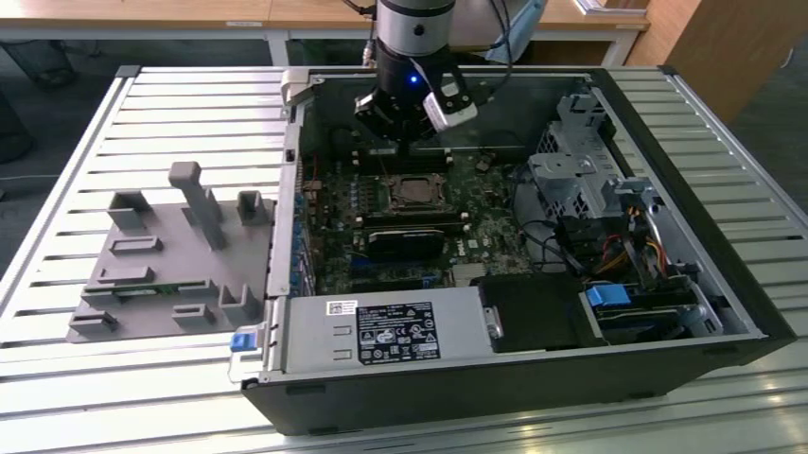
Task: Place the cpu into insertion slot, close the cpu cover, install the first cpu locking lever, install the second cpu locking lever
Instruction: 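Install the first cpu locking lever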
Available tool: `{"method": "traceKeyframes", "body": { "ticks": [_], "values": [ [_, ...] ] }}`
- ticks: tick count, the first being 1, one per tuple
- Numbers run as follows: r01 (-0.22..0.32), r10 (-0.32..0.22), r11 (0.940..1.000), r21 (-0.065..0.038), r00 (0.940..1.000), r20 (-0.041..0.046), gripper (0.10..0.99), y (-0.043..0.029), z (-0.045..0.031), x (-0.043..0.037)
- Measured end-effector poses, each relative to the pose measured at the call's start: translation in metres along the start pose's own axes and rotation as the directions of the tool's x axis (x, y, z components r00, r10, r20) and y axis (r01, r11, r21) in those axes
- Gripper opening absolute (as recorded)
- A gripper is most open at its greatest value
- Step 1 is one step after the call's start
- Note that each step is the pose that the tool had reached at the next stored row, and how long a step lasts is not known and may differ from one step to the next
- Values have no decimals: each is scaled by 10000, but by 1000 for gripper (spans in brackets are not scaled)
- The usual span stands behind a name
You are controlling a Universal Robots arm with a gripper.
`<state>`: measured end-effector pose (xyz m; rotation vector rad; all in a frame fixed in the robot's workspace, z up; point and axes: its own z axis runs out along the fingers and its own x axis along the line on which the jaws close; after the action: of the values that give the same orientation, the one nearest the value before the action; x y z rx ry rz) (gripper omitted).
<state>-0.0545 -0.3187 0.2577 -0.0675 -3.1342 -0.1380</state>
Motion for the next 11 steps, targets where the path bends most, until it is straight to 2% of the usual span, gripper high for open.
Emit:
{"method": "traceKeyframes", "body": {
  "ticks": [6, 11],
  "values": [
    [-2, 2, 10000, -1, 10000, 4, 106, -8, 1, 187],
    [-10, 10, 10000, -2, 10000, 7, 106, -7, 2, 280]
  ]
}}
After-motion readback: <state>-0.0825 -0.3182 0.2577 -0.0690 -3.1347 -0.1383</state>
